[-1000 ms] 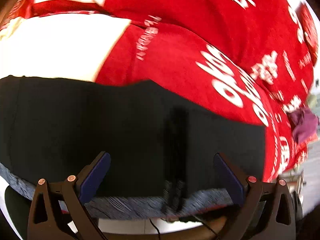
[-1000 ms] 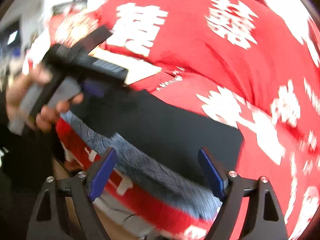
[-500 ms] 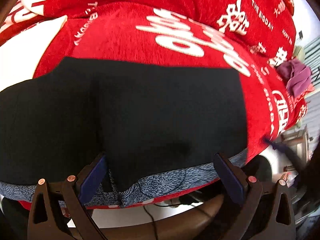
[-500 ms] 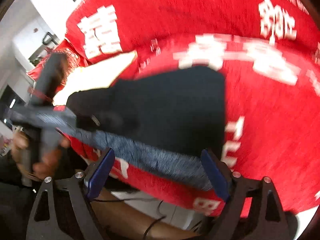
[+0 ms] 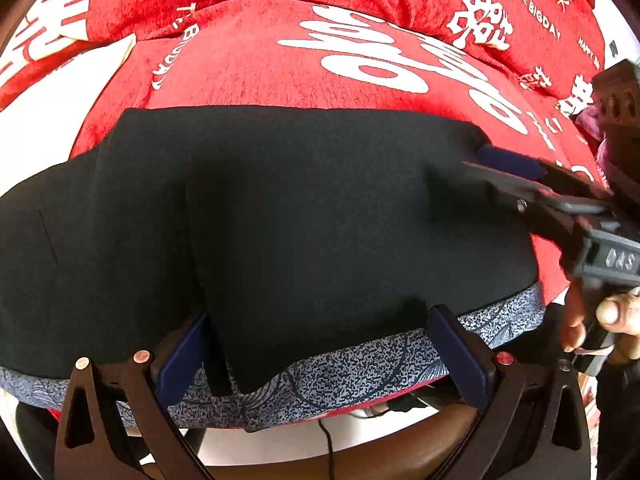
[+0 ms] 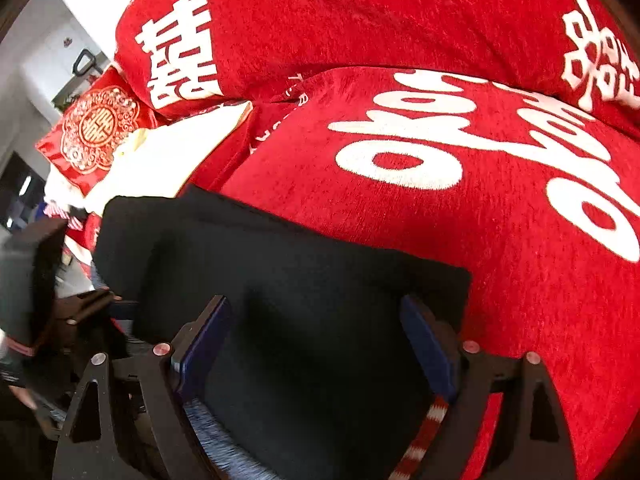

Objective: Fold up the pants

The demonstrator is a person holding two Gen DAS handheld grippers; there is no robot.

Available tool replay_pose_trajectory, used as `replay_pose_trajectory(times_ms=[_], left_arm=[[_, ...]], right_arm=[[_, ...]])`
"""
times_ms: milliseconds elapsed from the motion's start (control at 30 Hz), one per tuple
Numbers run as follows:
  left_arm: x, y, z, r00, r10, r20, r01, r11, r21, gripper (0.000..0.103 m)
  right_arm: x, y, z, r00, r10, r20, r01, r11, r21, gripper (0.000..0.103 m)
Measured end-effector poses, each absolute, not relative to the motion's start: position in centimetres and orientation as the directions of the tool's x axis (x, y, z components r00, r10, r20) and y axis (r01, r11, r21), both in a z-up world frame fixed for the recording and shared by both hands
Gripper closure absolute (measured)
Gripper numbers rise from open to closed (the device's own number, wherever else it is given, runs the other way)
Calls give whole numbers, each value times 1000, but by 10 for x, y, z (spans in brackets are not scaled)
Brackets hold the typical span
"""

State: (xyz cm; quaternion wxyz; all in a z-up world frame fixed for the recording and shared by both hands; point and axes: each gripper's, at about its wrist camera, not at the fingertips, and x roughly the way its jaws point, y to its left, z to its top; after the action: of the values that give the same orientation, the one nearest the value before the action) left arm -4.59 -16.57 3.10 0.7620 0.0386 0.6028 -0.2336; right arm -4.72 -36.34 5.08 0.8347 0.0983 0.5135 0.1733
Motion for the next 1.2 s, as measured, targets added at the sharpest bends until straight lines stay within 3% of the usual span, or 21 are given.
replay_pose_trajectory(times_ms=[167, 300, 467, 633, 767, 933, 1033, 1067, 1133, 1200], left_arm=[[-49, -147, 51, 157, -408, -900, 340, 877, -338, 0], [-50, -144, 48, 126, -486, -865, 340, 840, -422, 0], [-54, -165, 36, 148, -396, -906, 400, 862, -311, 0], [-49, -114, 62, 250, -427, -869, 331, 881, -338, 0], [-24, -32, 48, 298, -387, -873, 108, 922, -372, 0], [-14, 49, 23, 315, -295, -902, -102, 934, -342, 0], [-17, 63, 18, 321, -271, -908, -106, 942, -318, 0], [-20, 62, 18, 324, -258, -910, -105, 946, -305, 0], [-29, 66, 25, 357, -251, -900, -123, 942, -312, 0], [-28, 73, 26, 379, -261, -888, -134, 934, -332, 0]], right_arm=[[-86, -355, 92, 484, 291, -825, -170, 956, 238, 14], [-137, -333, 99, 544, 57, -837, -166, 985, -41, 14], [-138, -308, 49, 445, -85, -892, -185, 965, -185, 14], [-131, -309, 80, 487, -63, -871, -170, 971, -165, 14], [-116, -285, 108, 536, 60, -842, -260, 961, -97, 11], [-80, -219, 72, 482, 128, -867, -426, 899, -105, 11], [-56, -186, 38, 421, 141, -896, -495, 864, -97, 7], [-48, -180, 36, 417, 181, -891, -489, 871, -52, 2], [-35, -169, 30, 390, 129, -912, -465, 882, -74, 1], [-33, -155, 46, 405, 199, -892, -498, 867, -32, 1]])
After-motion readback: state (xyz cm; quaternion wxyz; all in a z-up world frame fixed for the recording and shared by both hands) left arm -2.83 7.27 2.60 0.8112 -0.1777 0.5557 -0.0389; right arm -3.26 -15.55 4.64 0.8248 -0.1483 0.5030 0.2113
